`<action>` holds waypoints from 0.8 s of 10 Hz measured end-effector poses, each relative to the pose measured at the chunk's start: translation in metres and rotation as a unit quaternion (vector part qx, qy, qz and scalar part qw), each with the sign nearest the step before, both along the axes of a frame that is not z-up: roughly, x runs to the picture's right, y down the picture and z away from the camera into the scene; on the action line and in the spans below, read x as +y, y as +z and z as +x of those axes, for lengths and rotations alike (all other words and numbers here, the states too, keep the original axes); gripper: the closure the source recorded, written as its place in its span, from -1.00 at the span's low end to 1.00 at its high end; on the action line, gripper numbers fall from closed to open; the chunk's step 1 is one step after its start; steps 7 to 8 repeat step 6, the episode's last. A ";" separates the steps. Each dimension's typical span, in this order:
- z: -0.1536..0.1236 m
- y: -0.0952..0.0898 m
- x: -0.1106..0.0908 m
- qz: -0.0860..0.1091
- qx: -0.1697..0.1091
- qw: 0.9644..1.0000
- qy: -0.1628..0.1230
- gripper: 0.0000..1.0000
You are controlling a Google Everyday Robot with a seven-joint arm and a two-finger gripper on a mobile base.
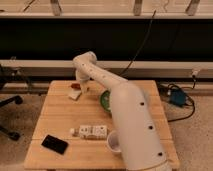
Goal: Place the pepper on the white sponge
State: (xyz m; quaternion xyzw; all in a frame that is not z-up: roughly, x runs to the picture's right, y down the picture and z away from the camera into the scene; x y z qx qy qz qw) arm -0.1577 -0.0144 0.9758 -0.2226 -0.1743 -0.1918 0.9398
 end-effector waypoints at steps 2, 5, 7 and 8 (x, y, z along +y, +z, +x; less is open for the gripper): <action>0.002 0.000 0.003 -0.004 0.002 1.000 0.002 -0.60; 0.006 -0.004 0.005 -0.004 -0.002 1.000 0.007 -0.60; 0.007 -0.004 0.003 -0.004 -0.002 1.000 0.007 -0.60; 0.007 -0.004 0.003 -0.004 -0.002 1.000 0.007 -0.60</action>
